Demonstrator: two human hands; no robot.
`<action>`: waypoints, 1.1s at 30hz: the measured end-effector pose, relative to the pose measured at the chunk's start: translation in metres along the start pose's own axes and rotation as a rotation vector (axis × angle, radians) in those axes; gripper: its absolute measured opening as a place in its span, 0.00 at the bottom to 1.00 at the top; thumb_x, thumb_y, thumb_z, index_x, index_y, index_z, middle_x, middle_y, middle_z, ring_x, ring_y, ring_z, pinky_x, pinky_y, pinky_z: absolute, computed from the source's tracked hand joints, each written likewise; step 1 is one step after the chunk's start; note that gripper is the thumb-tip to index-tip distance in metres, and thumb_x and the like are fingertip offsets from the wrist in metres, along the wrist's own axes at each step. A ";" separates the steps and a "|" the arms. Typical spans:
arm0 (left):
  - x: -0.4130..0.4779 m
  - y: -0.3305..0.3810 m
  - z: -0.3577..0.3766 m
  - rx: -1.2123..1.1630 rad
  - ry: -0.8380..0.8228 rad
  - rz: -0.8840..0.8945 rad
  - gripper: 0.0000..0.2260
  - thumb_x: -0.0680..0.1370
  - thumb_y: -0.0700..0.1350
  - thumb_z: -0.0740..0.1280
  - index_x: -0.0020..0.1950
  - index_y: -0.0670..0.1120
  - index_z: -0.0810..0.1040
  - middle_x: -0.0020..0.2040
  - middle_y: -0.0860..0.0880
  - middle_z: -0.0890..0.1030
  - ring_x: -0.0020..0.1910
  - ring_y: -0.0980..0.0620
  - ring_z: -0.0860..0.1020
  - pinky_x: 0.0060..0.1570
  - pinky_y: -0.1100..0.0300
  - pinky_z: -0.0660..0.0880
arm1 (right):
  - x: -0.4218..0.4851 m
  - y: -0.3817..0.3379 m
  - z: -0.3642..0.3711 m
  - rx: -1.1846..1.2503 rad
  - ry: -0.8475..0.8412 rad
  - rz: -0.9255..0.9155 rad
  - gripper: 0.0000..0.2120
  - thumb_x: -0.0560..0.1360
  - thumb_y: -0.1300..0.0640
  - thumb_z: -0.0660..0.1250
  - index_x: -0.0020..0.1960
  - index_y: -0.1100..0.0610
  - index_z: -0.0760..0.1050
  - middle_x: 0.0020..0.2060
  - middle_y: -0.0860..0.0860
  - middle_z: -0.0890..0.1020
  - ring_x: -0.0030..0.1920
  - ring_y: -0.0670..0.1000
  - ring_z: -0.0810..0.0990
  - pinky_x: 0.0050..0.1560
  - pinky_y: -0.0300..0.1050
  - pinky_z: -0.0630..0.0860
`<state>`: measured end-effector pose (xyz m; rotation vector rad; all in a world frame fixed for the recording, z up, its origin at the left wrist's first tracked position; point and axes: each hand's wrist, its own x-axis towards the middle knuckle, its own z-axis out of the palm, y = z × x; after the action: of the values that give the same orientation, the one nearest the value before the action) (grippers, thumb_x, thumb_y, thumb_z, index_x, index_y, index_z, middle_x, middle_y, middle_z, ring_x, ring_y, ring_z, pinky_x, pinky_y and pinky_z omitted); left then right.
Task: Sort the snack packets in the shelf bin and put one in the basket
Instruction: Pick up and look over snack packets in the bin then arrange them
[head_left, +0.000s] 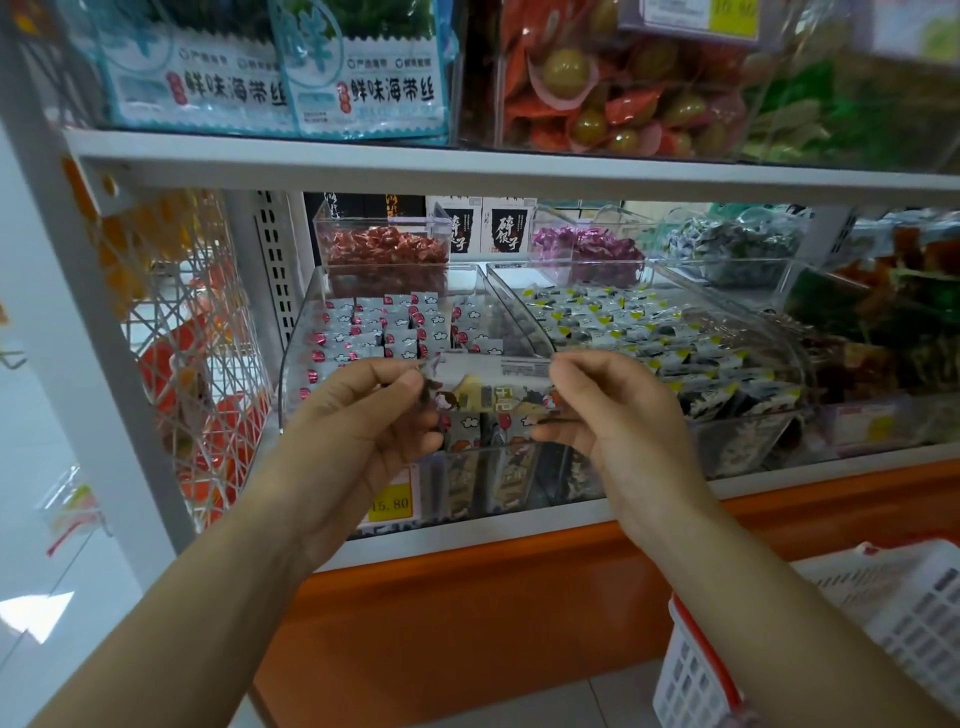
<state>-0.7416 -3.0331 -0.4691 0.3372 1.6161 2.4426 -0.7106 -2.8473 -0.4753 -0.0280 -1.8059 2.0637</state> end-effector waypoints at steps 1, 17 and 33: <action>-0.001 0.000 0.000 0.022 -0.011 -0.003 0.08 0.69 0.44 0.66 0.45 0.42 0.78 0.37 0.48 0.82 0.34 0.54 0.80 0.33 0.64 0.78 | 0.000 0.000 0.000 -0.035 -0.002 -0.016 0.04 0.74 0.61 0.68 0.49 0.57 0.78 0.45 0.54 0.79 0.35 0.49 0.83 0.39 0.42 0.81; -0.008 0.004 0.008 0.543 -0.027 0.185 0.09 0.75 0.40 0.67 0.51 0.53 0.78 0.46 0.50 0.79 0.42 0.56 0.81 0.38 0.66 0.79 | -0.001 -0.002 0.000 -0.224 0.033 -0.135 0.08 0.74 0.61 0.68 0.37 0.60 0.79 0.31 0.50 0.83 0.34 0.50 0.84 0.31 0.46 0.82; -0.007 0.017 0.001 0.805 -0.057 0.194 0.14 0.75 0.44 0.66 0.30 0.42 0.75 0.20 0.58 0.73 0.19 0.64 0.70 0.22 0.75 0.66 | -0.004 -0.002 0.004 -0.469 -0.091 -0.263 0.08 0.73 0.57 0.69 0.36 0.50 0.80 0.32 0.46 0.83 0.36 0.42 0.81 0.37 0.37 0.79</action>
<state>-0.7348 -3.0405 -0.4540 0.6865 2.5705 1.7399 -0.7074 -2.8516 -0.4737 0.1667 -2.1788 1.4540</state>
